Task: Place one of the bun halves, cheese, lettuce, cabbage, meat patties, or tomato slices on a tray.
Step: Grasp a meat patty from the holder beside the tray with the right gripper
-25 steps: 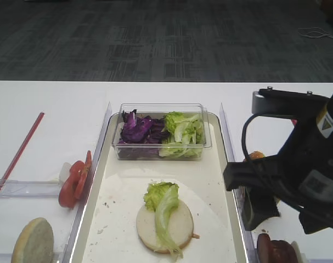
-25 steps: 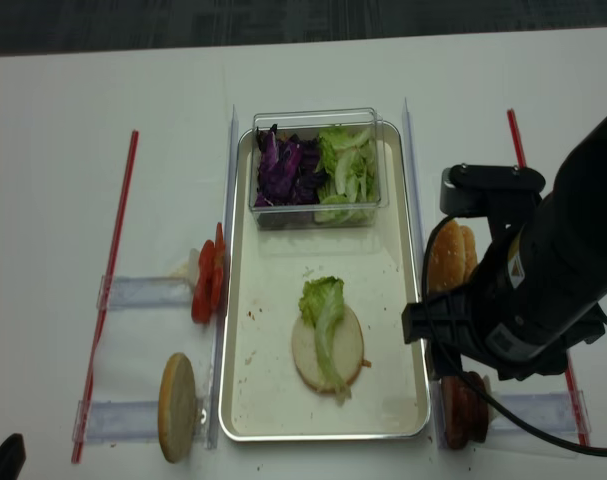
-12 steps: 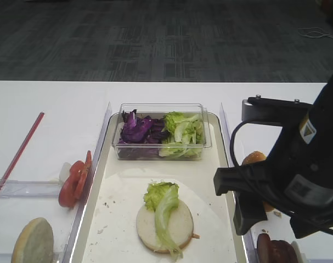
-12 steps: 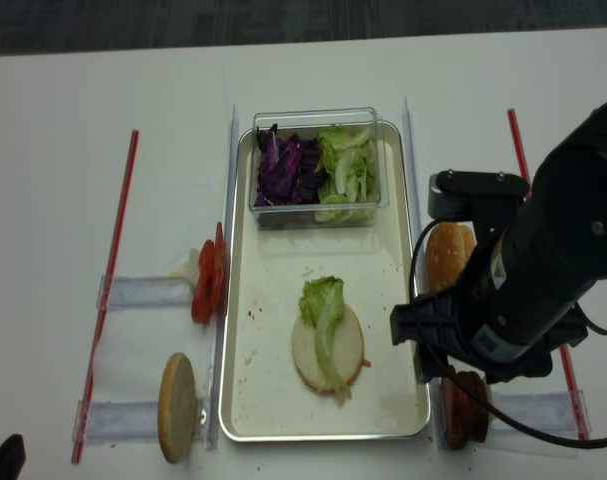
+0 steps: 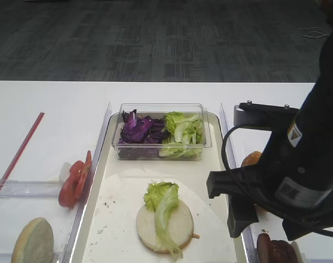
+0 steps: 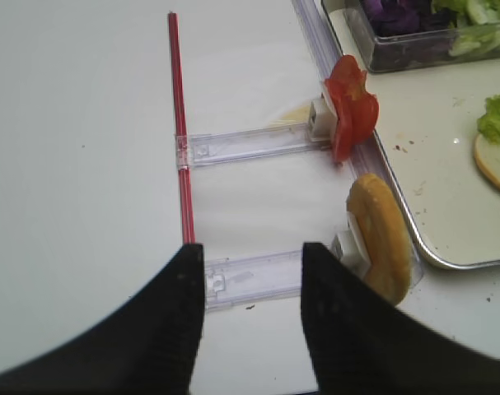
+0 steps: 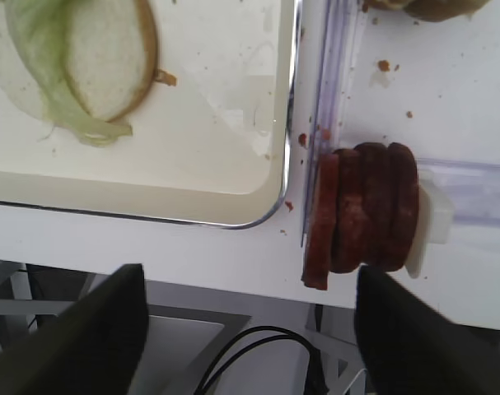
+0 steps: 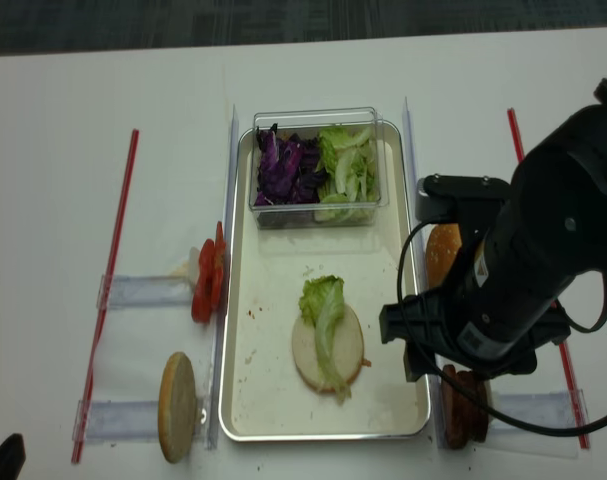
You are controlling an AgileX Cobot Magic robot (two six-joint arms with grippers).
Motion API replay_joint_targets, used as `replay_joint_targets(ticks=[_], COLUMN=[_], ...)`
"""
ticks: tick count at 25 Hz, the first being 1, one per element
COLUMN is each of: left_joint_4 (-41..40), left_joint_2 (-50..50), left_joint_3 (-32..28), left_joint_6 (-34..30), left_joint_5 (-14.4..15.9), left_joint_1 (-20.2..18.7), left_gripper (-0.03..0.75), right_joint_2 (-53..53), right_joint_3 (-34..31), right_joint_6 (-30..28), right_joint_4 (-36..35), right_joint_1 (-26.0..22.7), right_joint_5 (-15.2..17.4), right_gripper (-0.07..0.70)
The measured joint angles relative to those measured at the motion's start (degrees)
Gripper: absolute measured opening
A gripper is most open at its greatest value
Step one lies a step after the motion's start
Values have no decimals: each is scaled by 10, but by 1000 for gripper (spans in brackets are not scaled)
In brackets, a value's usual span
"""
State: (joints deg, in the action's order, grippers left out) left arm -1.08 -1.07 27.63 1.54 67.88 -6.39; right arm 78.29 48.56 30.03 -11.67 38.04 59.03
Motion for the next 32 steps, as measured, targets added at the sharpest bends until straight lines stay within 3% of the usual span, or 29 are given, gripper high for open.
replay_joint_targets(ticks=[7, 14, 32], left_joint_4=[0, 0, 0], left_joint_2=[0, 0, 0], left_joint_3=[0, 0, 0], left_joint_6=[0, 0, 0], left_joint_5=[0, 0, 0], left_joint_1=[0, 0, 0], left_gripper=[270, 270, 270], right_joint_2=[1, 10, 77], right_joint_3=[-26, -38, -38], right_joint_6=[-3, -11, -35], right_joint_4=[0, -13, -31], right_joint_1=[0, 0, 0], right_joint_5=[-5, -46, -70], right_gripper=[538, 538, 538])
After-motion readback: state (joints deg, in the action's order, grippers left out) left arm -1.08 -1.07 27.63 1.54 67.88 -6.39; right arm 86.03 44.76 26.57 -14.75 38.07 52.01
